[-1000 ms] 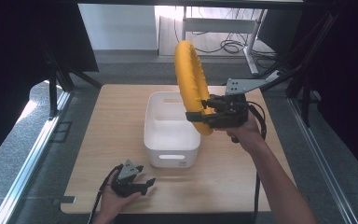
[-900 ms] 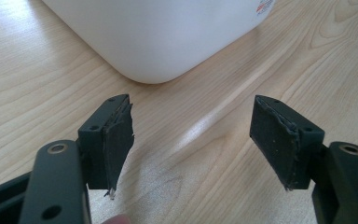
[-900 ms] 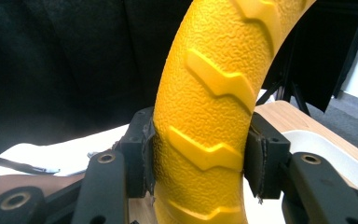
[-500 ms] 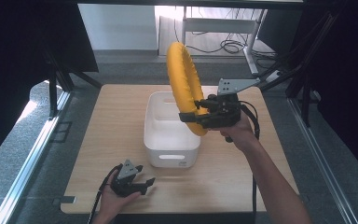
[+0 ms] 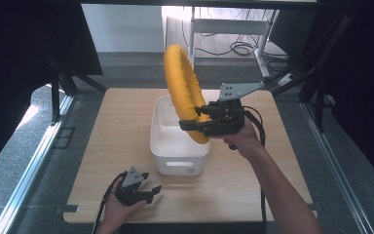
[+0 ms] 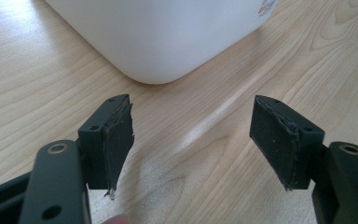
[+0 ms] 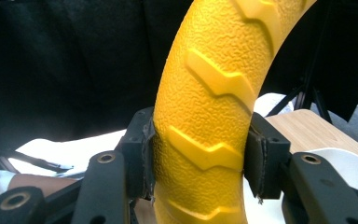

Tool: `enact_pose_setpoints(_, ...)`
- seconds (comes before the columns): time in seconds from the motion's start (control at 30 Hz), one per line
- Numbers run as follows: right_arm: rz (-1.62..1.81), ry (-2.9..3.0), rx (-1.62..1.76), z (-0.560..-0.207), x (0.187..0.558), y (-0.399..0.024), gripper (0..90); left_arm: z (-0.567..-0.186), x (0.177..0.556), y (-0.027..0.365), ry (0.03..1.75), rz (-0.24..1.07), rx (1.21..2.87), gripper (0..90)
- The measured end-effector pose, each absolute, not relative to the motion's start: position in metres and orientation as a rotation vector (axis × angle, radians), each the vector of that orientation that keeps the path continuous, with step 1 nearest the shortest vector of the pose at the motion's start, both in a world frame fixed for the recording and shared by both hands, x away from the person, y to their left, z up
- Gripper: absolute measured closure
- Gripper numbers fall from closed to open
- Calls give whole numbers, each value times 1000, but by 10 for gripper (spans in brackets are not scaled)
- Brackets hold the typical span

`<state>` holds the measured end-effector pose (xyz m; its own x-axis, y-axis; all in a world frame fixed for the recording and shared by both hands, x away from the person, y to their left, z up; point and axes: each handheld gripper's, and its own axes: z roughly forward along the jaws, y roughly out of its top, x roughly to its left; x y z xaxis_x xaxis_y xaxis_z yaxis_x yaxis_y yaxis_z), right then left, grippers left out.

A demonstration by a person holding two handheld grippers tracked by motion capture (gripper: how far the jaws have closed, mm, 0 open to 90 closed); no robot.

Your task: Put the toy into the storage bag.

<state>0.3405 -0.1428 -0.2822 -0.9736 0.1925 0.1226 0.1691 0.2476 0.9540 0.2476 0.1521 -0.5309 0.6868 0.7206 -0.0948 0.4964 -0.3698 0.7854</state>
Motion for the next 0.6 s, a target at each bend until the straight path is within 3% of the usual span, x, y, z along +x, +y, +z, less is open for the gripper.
enact_pose_setpoints(0.6,1883,2549,305,-299,339,-132,507,-532,248,151,935,334,2053,301)
